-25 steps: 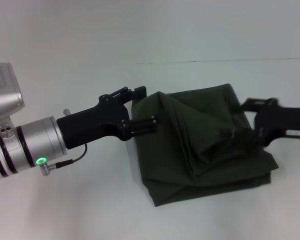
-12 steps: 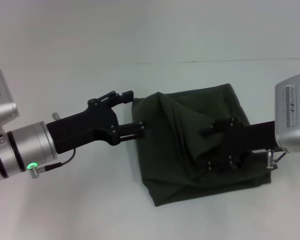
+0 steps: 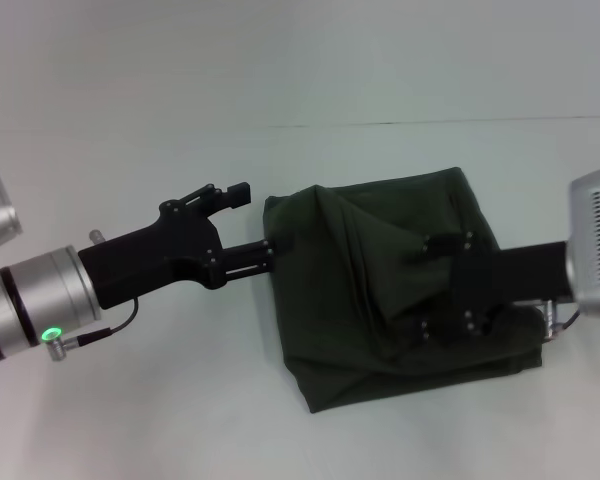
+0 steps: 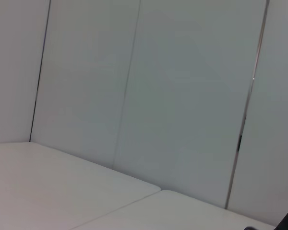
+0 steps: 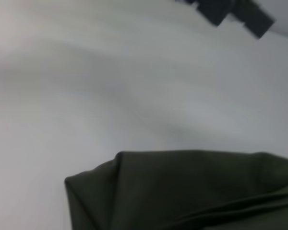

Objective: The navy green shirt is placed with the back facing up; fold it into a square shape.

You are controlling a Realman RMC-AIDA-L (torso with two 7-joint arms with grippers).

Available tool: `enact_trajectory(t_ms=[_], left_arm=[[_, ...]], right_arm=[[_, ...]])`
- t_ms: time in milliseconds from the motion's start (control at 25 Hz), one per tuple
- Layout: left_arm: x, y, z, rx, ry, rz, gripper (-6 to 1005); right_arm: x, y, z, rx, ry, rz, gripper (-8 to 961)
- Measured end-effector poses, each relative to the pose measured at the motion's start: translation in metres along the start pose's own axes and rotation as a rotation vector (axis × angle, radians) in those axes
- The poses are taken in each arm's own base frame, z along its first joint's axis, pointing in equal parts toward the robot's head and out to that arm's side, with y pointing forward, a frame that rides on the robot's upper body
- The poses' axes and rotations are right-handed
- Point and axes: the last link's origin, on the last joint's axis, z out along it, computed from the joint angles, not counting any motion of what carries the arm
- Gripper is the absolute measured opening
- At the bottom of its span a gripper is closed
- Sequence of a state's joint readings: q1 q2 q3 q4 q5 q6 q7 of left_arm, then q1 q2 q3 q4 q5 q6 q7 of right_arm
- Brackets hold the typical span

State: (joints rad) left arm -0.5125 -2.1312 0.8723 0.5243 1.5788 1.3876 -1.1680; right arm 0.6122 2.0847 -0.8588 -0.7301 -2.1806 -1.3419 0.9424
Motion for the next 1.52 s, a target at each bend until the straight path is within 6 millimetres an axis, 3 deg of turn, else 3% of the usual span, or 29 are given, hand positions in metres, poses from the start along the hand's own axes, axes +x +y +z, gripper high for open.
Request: enact_trajectory(t_ms=[240,520,840,1520], left_arm=[[0.004,-0.004,-0.003,0.007,0.001,-0.017,910],[0.004,-0.009,-0.008,0.028,-0.003,-0.013,911],[0.003,-0.011,-0.009,0.040,-0.006,-0.009,911],[0.004,-0.011,-0.011,0.033,-0.015,-0.018,911]], right_arm=[[-0.005,-0.001,-0.020,0.038,-0.041,-0.034,812],[0.007,0.018,-0.017,0.031,-0.043,-0.078,812],[0.022,0.034,-0.003,0.062,-0.053,-0.139,812],[0.018,0.037,0.025,0.078,-0.040,-0.220,811]])
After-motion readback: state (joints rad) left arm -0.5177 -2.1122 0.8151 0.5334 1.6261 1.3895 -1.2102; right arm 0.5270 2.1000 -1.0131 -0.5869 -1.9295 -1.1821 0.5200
